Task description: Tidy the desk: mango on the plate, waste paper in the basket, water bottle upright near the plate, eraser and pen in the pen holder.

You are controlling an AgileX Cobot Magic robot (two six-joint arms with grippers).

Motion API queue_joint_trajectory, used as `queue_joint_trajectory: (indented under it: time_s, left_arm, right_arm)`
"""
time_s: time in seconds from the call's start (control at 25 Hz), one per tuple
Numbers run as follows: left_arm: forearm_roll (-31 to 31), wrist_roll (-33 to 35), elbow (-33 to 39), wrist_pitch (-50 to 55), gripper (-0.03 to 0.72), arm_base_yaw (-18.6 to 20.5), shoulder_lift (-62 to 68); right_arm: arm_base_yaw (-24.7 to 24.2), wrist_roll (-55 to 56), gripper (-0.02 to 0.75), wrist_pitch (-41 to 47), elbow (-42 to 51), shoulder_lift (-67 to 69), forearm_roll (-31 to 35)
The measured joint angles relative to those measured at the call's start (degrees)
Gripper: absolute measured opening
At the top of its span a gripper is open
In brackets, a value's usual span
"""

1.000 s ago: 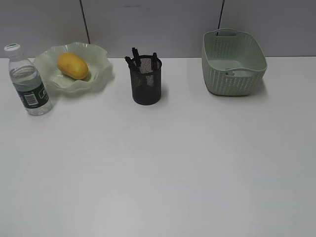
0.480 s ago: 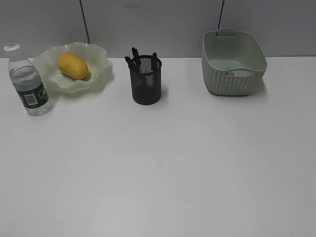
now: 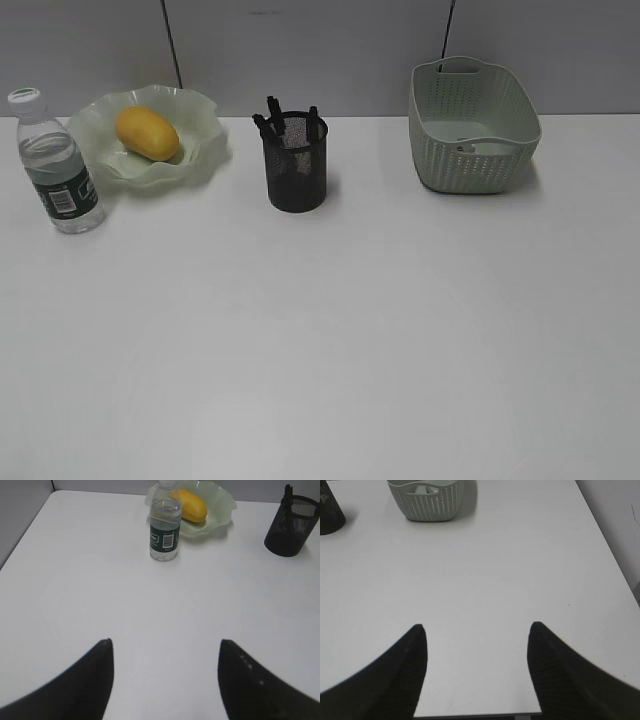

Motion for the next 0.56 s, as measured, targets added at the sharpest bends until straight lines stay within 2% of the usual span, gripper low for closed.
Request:
queue_joint_trajectory:
  time_s: [0.56]
  left_arm:
    - [0.0,0.0,0.0,0.0,0.499,0.0,0.0]
  right_arm:
    - [0.0,0.0,0.502,0.0,0.0,0.0,0.0]
